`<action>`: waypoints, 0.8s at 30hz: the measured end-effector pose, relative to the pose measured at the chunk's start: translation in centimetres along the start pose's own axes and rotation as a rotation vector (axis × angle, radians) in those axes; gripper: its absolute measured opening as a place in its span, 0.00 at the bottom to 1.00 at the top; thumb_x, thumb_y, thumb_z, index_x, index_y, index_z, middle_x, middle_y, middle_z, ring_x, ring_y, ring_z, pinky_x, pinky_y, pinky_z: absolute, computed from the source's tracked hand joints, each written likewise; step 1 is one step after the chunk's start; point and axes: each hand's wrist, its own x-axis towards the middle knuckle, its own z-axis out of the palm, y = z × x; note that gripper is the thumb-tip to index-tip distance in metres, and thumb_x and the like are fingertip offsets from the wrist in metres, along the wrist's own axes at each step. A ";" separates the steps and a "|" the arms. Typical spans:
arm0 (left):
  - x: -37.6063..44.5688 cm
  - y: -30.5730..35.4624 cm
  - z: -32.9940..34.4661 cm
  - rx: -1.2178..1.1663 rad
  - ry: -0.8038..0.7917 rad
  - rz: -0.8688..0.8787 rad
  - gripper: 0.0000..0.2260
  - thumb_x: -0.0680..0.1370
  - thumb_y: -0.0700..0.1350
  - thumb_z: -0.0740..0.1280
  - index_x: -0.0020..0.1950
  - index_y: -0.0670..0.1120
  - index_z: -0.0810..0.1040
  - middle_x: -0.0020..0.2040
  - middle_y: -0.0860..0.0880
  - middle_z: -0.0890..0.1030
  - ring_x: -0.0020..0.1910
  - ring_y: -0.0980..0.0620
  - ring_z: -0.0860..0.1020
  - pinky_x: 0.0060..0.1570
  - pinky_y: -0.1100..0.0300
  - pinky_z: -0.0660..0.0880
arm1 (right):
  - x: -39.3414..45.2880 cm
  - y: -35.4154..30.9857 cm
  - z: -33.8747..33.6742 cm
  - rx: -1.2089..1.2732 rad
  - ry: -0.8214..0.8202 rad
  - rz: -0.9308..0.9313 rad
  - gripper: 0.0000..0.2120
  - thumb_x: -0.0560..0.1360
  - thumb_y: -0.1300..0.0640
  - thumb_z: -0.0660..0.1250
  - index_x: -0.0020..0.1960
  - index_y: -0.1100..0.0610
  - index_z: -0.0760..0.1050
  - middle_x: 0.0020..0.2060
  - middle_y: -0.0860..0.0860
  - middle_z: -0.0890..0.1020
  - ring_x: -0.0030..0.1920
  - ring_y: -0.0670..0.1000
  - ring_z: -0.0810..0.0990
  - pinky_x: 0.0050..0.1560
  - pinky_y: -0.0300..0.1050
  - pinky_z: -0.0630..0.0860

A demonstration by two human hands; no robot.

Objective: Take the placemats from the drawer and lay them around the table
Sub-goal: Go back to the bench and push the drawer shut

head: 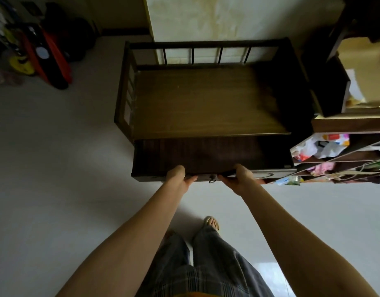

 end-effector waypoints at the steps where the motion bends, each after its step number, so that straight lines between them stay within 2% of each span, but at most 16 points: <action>1: -0.1 0.7 0.5 0.037 -0.004 0.006 0.18 0.80 0.35 0.61 0.70 0.41 0.66 0.66 0.38 0.69 0.65 0.36 0.71 0.57 0.46 0.78 | 0.1 -0.8 0.3 -0.020 -0.001 0.005 0.04 0.78 0.63 0.60 0.46 0.63 0.68 0.52 0.66 0.75 0.41 0.62 0.79 0.30 0.50 0.83; 3: 0.0 1.8 1.3 0.127 -0.013 0.030 0.17 0.81 0.35 0.61 0.69 0.40 0.67 0.66 0.39 0.70 0.64 0.38 0.73 0.49 0.53 0.81 | 0.2 -2.3 0.9 -0.044 -0.015 0.020 0.05 0.79 0.62 0.59 0.47 0.63 0.67 0.50 0.65 0.75 0.39 0.61 0.80 0.26 0.47 0.81; 5: 0.1 2.6 2.0 0.164 -0.040 0.078 0.17 0.81 0.35 0.59 0.70 0.39 0.67 0.68 0.39 0.71 0.64 0.39 0.74 0.43 0.55 0.81 | 0.5 -3.2 1.4 -0.026 -0.049 0.032 0.06 0.79 0.61 0.59 0.53 0.63 0.67 0.51 0.65 0.76 0.40 0.61 0.81 0.30 0.49 0.80; 9: 0.4 4.1 2.5 -0.022 -0.097 0.044 0.13 0.78 0.34 0.61 0.62 0.42 0.68 0.64 0.38 0.67 0.65 0.36 0.69 0.62 0.45 0.74 | 1.5 -3.6 1.9 0.094 -0.138 0.027 0.12 0.78 0.62 0.60 0.60 0.63 0.67 0.54 0.66 0.76 0.47 0.64 0.80 0.50 0.52 0.80; 12: 0.4 5.0 3.1 -0.049 -0.135 0.037 0.18 0.77 0.45 0.68 0.65 0.48 0.68 0.69 0.41 0.64 0.68 0.36 0.66 0.61 0.42 0.74 | 1.9 -4.1 2.3 0.228 -0.207 0.043 0.20 0.75 0.54 0.67 0.64 0.58 0.68 0.58 0.64 0.74 0.57 0.64 0.76 0.59 0.54 0.77; 14: 0.0 5.6 3.8 -0.050 -0.135 0.047 0.27 0.75 0.52 0.71 0.72 0.52 0.65 0.73 0.44 0.60 0.71 0.36 0.62 0.59 0.41 0.76 | 2.2 -4.7 3.0 0.220 -0.216 0.026 0.28 0.71 0.46 0.72 0.65 0.55 0.67 0.59 0.62 0.72 0.60 0.64 0.75 0.61 0.56 0.76; 17: 0.2 6.5 4.6 -0.032 -0.115 0.049 0.33 0.75 0.54 0.71 0.75 0.53 0.59 0.74 0.45 0.60 0.72 0.36 0.62 0.60 0.43 0.76 | 2.4 -5.6 4.3 0.173 -0.142 0.010 0.40 0.61 0.42 0.78 0.67 0.55 0.66 0.61 0.61 0.71 0.59 0.65 0.75 0.53 0.59 0.80; 19: 0.7 6.9 5.1 0.026 -0.078 0.060 0.33 0.76 0.53 0.69 0.76 0.51 0.57 0.74 0.44 0.61 0.72 0.37 0.62 0.63 0.45 0.74 | 2.6 -6.4 5.1 0.145 -0.076 -0.007 0.36 0.62 0.45 0.79 0.62 0.56 0.68 0.60 0.60 0.72 0.58 0.65 0.75 0.51 0.59 0.81; 21: 1.0 7.2 5.6 0.041 -0.052 0.060 0.31 0.77 0.52 0.69 0.76 0.50 0.58 0.73 0.44 0.63 0.71 0.37 0.63 0.62 0.45 0.75 | 2.9 -6.9 5.7 0.109 0.015 -0.034 0.28 0.65 0.48 0.78 0.56 0.58 0.68 0.57 0.59 0.75 0.55 0.63 0.77 0.50 0.57 0.82; 24: 1.3 7.6 6.4 0.031 -0.010 0.058 0.29 0.77 0.52 0.68 0.75 0.49 0.60 0.72 0.43 0.64 0.70 0.36 0.64 0.59 0.45 0.77 | 3.4 -6.9 6.1 0.063 0.101 -0.084 0.26 0.66 0.48 0.77 0.53 0.59 0.68 0.54 0.58 0.77 0.52 0.61 0.80 0.49 0.53 0.82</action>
